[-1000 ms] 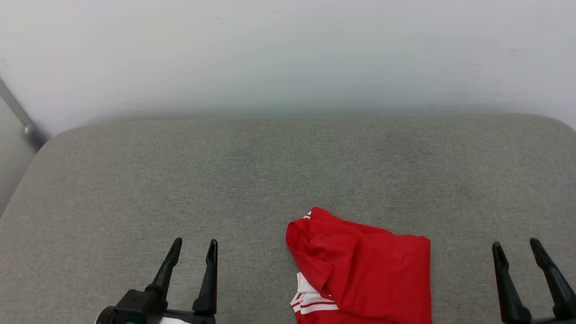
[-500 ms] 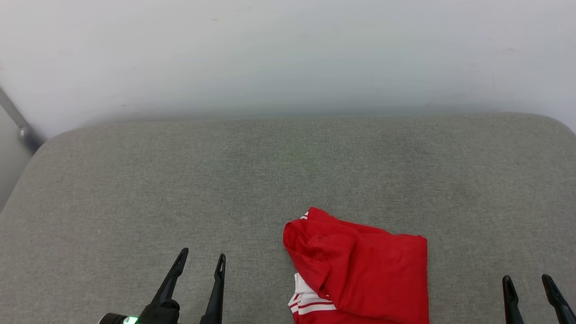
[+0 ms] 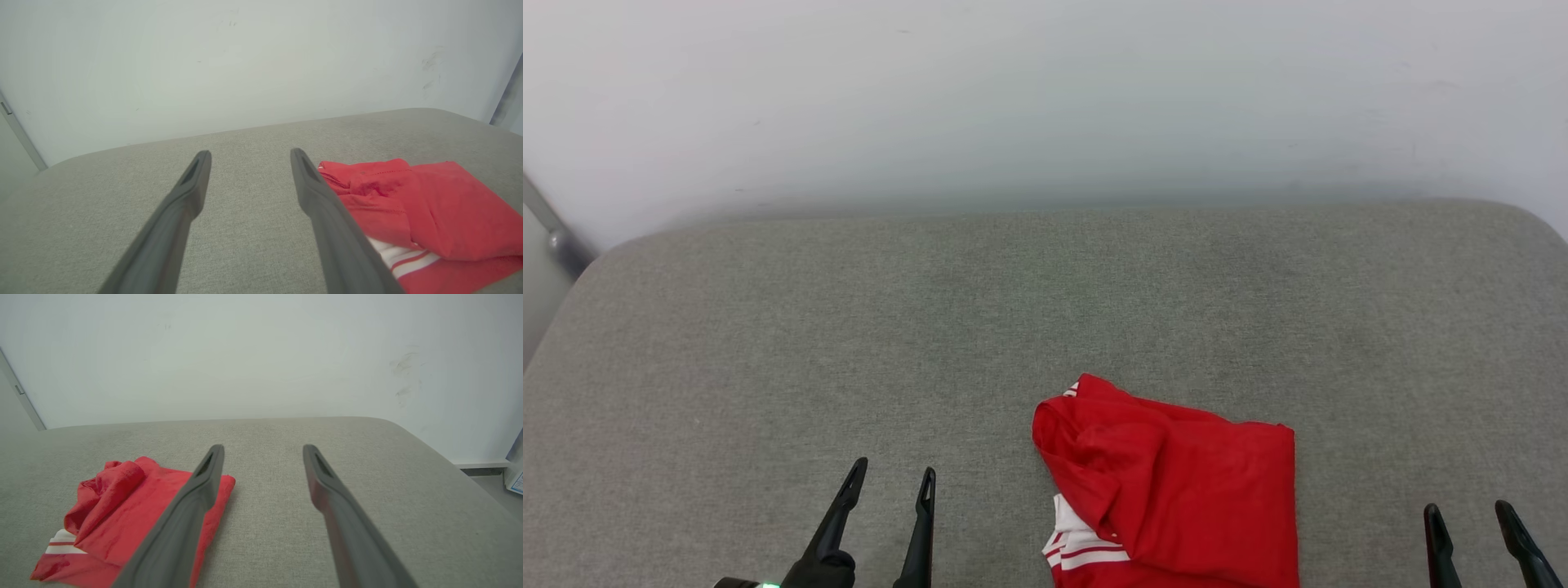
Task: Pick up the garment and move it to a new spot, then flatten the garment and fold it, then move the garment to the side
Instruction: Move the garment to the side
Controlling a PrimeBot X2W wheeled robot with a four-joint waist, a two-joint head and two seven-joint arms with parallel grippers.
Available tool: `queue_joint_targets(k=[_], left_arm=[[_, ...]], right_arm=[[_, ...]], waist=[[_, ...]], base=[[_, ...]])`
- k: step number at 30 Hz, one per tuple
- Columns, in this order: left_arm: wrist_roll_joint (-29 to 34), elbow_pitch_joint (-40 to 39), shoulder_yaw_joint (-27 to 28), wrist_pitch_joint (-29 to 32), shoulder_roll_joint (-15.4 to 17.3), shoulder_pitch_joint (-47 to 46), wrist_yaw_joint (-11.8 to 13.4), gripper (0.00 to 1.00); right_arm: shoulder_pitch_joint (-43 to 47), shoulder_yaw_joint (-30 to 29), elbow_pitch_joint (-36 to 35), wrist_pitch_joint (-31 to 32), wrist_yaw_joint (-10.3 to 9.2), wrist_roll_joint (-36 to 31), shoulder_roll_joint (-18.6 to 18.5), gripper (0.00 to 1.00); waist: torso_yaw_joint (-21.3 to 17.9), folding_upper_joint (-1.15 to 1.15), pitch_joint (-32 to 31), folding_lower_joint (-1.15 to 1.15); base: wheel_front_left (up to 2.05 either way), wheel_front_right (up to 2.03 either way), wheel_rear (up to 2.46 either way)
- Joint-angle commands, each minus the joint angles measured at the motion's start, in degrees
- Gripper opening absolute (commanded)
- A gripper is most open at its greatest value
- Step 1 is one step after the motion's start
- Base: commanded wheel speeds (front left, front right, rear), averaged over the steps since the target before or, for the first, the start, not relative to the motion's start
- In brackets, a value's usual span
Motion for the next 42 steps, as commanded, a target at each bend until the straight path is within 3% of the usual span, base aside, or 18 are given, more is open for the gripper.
queue_joint_targets(k=[1, 21, 26, 30, 35, 42], left_arm=[[-0.34, 0.03, 0.04, -0.11, 0.02, 0.45, 0.26, 1.0], [-0.53, 1.03, 0.34, -0.11, -0.01, 0.14, 0.16, 1.0], [-0.73, 1.39, 0.35, -0.11, -0.02, -0.33, 0.05, 1.0], [-1.04, 1.66, 0.28, -0.11, -0.04, -0.45, 0.17, 1.0], [-0.95, 1.99, -0.38, -0.11, -0.04, -0.92, -0.14, 1.0], [-0.72, 2.07, -1.1, -0.11, -0.04, -1.01, -0.53, 1.0]], right_arm=[[-0.09, 0.09, 0.05, -0.11, -0.05, 0.13, 0.03, 1.0], [-0.68, 0.52, 1.18, -0.11, -0.05, 0.48, -0.38, 1.0], [-2.19, 1.17, 4.22, -0.11, -0.05, 3.12, -1.47, 1.0], [-6.54, 5.14, 10.66, -0.12, -0.05, 7.27, -6.2, 1.0], [-15.94, 15.26, 22.08, 0.53, -0.06, 16.95, -14.22, 1.0], [-28.2, 28.43, 29.08, 16.89, -0.04, 34.73, -22.7, 1.0]], waist=[[0.03, 0.0, 0.01, 0.0], [0.23, 0.0, 0.19, 0.0], [0.46, 0.0, 0.39, 0.0], [0.0, 0.0, 0.67, 0.0], [-0.21, 0.0, 0.46, 0.0], [0.4, 0.0, 0.45, 0.0]], base=[[0.0, 0.0, 0.0], [0.0, 0.0, 0.0], [0.0, 0.0, 0.0], [0.0, 0.0, 0.0], [0.0, 0.0, 0.0], [0.0, 0.0, 0.0]])
